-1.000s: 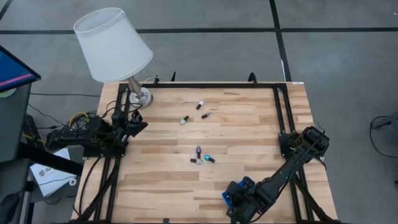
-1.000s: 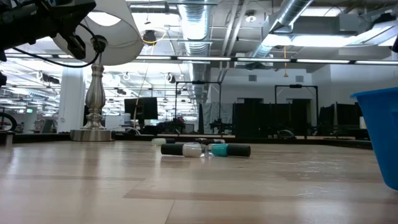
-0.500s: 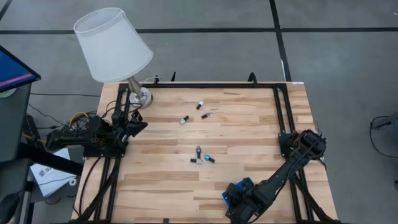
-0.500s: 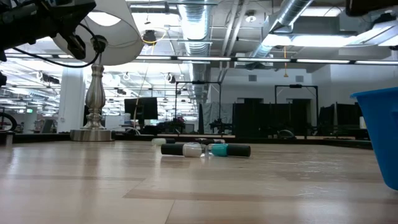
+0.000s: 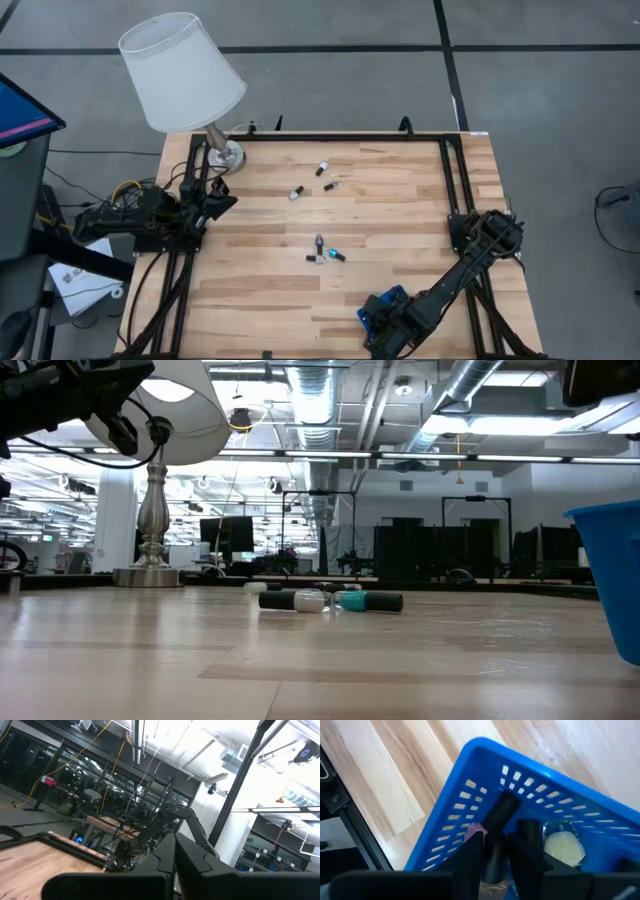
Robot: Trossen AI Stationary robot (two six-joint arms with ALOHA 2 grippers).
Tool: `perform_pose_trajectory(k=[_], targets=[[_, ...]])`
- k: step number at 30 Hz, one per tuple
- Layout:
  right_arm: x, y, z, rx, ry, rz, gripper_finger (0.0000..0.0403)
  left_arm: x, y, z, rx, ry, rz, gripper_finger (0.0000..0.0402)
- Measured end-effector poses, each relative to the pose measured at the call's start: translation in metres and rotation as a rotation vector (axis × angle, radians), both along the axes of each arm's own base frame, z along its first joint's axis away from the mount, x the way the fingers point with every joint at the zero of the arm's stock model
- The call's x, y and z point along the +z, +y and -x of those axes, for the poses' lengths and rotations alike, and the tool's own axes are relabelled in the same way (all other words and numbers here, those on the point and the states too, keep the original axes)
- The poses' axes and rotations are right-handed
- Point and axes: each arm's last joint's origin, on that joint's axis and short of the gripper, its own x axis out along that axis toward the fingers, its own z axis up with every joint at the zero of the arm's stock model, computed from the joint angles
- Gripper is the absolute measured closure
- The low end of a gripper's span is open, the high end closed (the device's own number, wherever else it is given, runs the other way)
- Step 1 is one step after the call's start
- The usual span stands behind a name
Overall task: Pick & Place Nail Polish
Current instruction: Put the brown nail polish into the blue bin, then put the light blue nail polish into the blue bin
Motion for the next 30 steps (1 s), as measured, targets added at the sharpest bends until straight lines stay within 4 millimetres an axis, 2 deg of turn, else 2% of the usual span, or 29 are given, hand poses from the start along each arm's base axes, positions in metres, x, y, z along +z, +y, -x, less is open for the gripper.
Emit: perform_pose_trajectory(k=[6,11,16,19,23,30], targets=[[0.006,0.0,0.001,-0.038,-0.004,-0.033,0.0305,0.0,0.0,0.0,0.0,0.001,0.0,0.0401],[0.028,-0.008,0.001,-0.002,-0.04,-0.051,0.0265,0.0,0.0,0.0,0.0,0.0,0.0,0.0401],[0.057,-0.026,0.001,0.026,-0.069,-0.049,0.0209,0.0,0.0,0.0,0.0,0.0,0.0,0.0401],[0.075,-0.045,-0.005,0.043,-0.097,-0.041,0.0184,0.0,0.0,0.0,0.0,0.0,0.0,0.0401],[0.094,-0.083,-0.023,0.058,-0.164,0.008,0.0174,0.0,0.0,0.0,0.0,0.0,0.0,0.0401],[0.096,-0.147,-0.06,0.138,-0.193,0.126,0.0177,0.0,0.0,0.0,0.0,0.0,0.0,0.0401]])
